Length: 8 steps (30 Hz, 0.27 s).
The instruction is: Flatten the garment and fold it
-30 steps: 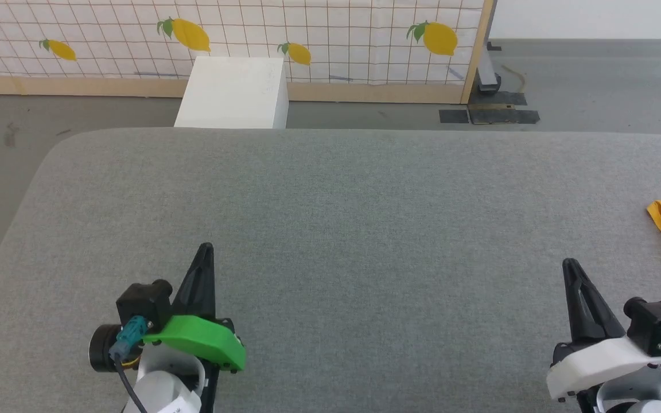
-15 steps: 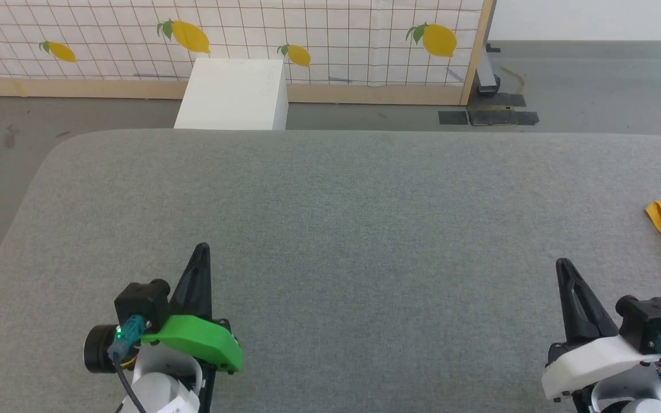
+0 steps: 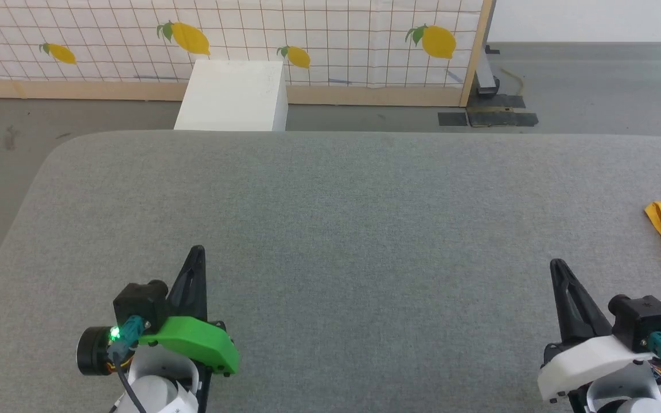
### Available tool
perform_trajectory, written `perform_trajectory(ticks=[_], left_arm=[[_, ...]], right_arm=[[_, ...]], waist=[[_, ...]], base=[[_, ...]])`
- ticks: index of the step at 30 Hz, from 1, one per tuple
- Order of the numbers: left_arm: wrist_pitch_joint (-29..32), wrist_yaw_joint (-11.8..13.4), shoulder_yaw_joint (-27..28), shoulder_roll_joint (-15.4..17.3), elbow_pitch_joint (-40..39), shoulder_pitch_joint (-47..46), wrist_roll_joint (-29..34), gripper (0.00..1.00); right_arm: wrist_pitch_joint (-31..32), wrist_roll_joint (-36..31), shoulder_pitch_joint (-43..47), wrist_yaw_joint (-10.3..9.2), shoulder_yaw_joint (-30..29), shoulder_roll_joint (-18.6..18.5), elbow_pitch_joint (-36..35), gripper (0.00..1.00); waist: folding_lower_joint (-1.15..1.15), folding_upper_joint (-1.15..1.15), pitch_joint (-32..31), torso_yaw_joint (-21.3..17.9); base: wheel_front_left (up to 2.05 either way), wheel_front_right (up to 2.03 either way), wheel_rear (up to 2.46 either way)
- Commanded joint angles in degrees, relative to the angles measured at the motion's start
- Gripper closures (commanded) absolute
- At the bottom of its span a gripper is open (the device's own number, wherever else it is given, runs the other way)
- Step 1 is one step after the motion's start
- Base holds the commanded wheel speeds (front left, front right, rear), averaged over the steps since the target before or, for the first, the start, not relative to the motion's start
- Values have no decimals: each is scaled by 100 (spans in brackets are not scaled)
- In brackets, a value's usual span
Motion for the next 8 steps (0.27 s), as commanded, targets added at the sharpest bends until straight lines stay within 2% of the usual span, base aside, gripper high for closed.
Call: perform_trajectory(ticks=[1, 8], left_arm=[[35, 33, 18, -12, -57, 124, 79, 100], [115, 54, 46, -13, -144, 168, 161, 100]], right_arm=[[19, -46, -89, -5, 26, 8, -28, 100], [47, -81, -104, -5, 58, 9, -32, 100]], waist=[[0, 0, -2, 0], [0, 0, -10, -3]], base=[[0, 0, 0], [0, 0, 0]])
